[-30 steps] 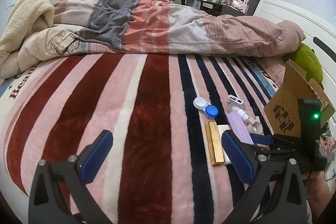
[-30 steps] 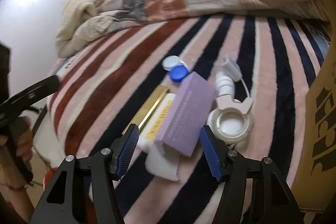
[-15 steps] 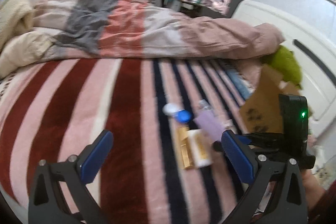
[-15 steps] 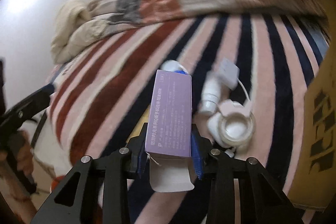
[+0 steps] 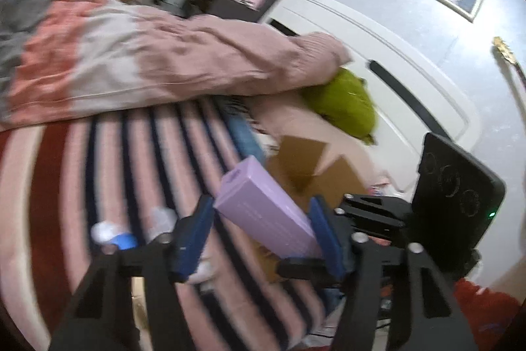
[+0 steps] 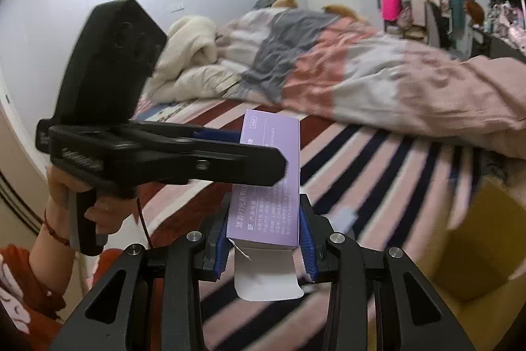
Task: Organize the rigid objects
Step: 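Carry the purple box into the cardboard box and open the right tool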
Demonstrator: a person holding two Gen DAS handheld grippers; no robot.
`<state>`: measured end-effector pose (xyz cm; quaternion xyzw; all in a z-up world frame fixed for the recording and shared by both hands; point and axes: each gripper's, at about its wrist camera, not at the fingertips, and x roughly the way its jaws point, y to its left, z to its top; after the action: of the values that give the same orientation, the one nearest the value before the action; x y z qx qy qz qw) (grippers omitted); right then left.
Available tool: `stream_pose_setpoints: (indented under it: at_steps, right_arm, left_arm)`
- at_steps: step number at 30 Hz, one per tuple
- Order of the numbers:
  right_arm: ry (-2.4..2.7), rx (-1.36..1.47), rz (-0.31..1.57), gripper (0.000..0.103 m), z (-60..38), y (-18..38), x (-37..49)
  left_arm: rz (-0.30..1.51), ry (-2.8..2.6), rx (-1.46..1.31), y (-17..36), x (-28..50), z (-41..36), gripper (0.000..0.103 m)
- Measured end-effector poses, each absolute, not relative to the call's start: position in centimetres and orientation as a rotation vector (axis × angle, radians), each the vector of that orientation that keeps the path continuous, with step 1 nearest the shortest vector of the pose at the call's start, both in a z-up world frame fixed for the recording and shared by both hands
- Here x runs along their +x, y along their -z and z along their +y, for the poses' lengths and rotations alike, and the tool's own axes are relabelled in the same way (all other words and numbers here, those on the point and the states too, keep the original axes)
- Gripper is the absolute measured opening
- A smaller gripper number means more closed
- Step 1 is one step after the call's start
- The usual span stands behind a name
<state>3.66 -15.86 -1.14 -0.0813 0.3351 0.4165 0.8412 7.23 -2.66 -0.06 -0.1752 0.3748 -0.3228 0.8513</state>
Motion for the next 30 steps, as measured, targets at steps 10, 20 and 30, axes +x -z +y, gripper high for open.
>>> stream_pose_setpoints:
  at_steps: [10, 20, 30]
  right_arm:
    - [-0.685, -0.104, 0.771, 0.031, -27.1, 0.9, 6.0]
    - [-0.589, -0.124, 0.962, 0.037, -30.0, 3.4, 8.2]
    - [-0.635, -0.163, 0.861, 0.047, -26.4, 1.1, 6.6]
  left_arm:
    - [0.962, 0.793, -0.265, 0.7, 13.0, -15.7, 0.045]
    - [1.072, 0.727, -0.083, 2.6, 13.8, -20.7, 0.060]
    - [0.872, 0.521, -0.085, -2.5, 9.0, -10.8, 0.075]
